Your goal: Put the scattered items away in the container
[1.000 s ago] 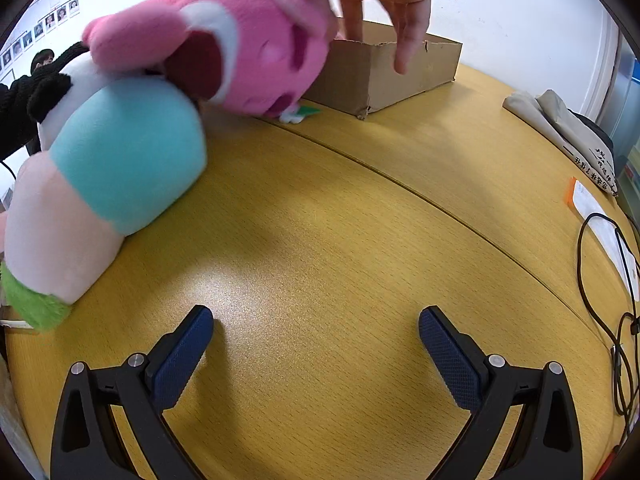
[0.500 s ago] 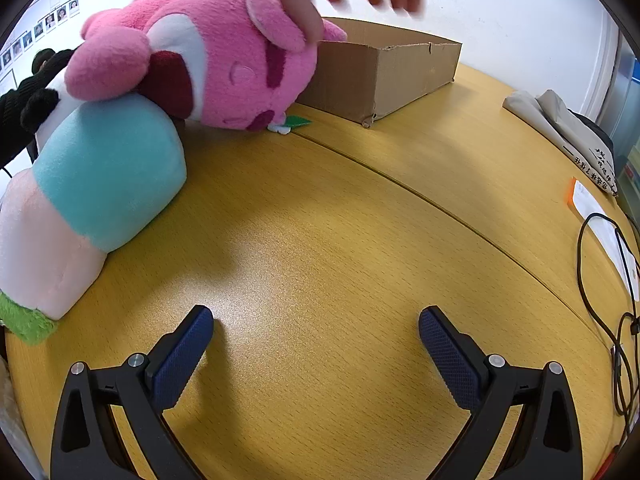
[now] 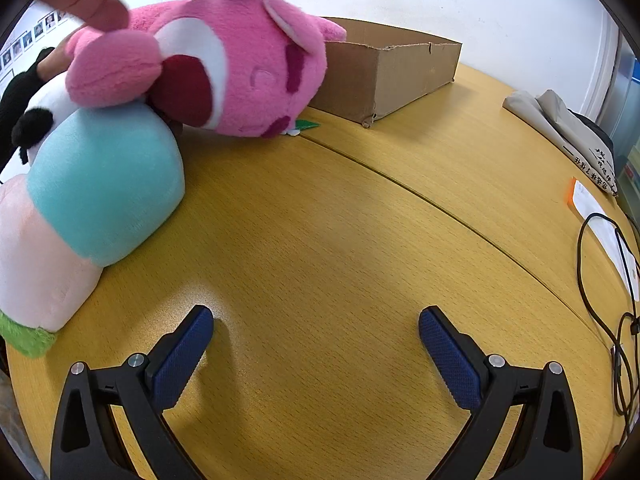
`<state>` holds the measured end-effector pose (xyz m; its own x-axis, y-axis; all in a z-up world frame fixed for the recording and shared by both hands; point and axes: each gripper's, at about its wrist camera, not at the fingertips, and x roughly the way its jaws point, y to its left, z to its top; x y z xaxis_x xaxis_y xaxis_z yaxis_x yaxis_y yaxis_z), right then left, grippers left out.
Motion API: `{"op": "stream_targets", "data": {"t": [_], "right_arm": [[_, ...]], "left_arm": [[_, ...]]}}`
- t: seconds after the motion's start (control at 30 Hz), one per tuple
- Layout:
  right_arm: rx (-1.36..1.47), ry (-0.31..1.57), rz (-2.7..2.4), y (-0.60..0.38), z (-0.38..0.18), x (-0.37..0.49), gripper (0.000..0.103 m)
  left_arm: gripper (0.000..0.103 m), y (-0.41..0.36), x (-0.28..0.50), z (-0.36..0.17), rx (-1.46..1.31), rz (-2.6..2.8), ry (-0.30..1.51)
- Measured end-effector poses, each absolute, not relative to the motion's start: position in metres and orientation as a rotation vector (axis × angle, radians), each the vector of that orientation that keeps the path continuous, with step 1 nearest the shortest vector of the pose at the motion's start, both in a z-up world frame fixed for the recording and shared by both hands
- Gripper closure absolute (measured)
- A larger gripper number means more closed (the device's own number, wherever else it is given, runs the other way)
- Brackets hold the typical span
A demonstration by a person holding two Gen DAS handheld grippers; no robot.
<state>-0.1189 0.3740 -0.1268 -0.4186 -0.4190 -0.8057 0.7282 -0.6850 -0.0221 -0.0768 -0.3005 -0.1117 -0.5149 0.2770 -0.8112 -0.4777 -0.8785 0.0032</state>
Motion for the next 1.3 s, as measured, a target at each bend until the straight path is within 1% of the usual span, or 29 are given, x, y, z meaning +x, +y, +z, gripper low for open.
{"op": "stream_targets", "data": {"t": [0.83,0.97,1.03,1.1,1.23,1.3], "right_arm": [[1.076,0.478,-2.151,0.372,-0.127,-0.121,0.000],[1.116,0.436,-2.229,0.369,-0.127,-0.117,0.000],[1.180,0.366,-2.354,0.370,-0.127,-0.107,0.000],[1.237,0.298,-2.468,0.370,-0.127,-0.095,0.000],[1.257,0.269,-2.512,0.365,-0.127,-0.079,0.000],[1.278,0.238,-2.555,0.364,-0.127,-0.073,0.000]], "left_arm": [[0.000,-0.300,-0.079,-0.112,-1.216,2.375,0.321],[0.000,-0.300,-0.079,-0.112,-1.215,2.375,0.321],[0.000,-0.300,-0.080,-0.112,-1.217,2.378,0.320],[0.000,-0.296,-0.080,-0.112,-1.240,2.424,0.290],[0.000,-0.282,-0.071,-0.112,-1.335,2.616,0.158],[0.000,-0.279,-0.070,-0.111,-1.357,2.660,0.124]]}}
